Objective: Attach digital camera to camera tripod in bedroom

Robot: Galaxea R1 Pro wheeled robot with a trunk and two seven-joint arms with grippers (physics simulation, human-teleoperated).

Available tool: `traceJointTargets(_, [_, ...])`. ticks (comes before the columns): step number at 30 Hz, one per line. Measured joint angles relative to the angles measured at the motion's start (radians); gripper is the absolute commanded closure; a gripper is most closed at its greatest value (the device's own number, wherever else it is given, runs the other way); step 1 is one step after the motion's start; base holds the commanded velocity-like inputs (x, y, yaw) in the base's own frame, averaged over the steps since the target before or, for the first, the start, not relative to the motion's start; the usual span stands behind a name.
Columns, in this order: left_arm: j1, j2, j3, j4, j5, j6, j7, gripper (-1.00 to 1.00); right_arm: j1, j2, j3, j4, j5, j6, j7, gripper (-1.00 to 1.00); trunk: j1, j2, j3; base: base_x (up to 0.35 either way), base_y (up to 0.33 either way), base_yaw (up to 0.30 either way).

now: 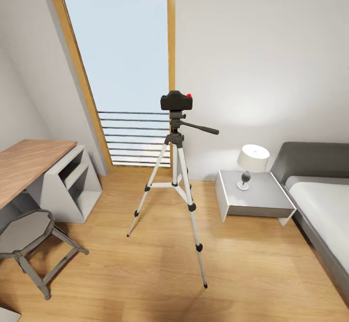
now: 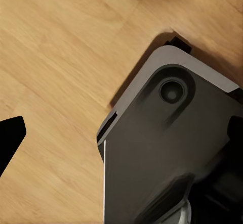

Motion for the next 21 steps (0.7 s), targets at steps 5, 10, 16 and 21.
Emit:
traceJointTargets(5, [0.000, -0.001, 0.000, 0.000, 0.000, 0.000, 0.000, -1.00, 0.000, 0.002, 0.001, 0.000, 0.001, 0.000, 0.000, -1.00, 0.000, 0.000, 0.000, 0.000, 0.000, 0.000])
traceJointTargets(10, [0.000, -0.001, 0.000, 0.000, 0.000, 0.000, 0.000, -1.00, 0.000, 0.002, 0.000, 0.000, 0.000, -0.003, -0.001, -1.00, 0.000, 0.000, 0.002, 0.000, 0.000, 0.000])
traceJointTargets(16, [0.000, -0.001, 0.000, 0.000, -0.001, 0.000, 0.000, -1.00, 0.000, 0.003, 0.000, 0.000, -0.002, -0.005, -0.001, -1.00, 0.000, 0.000, 0.009, 0.000, 0.000, 0.000])
traceJointTargets(21, [0.000, -0.001, 0.000, 0.000, 0.000, 0.000, 0.000, -1.00, 0.000, 0.003, 0.000, 0.000, -0.002, -0.004, -0.001, -1.00, 0.000, 0.000, 0.016, 0.000, 0.000, 0.000])
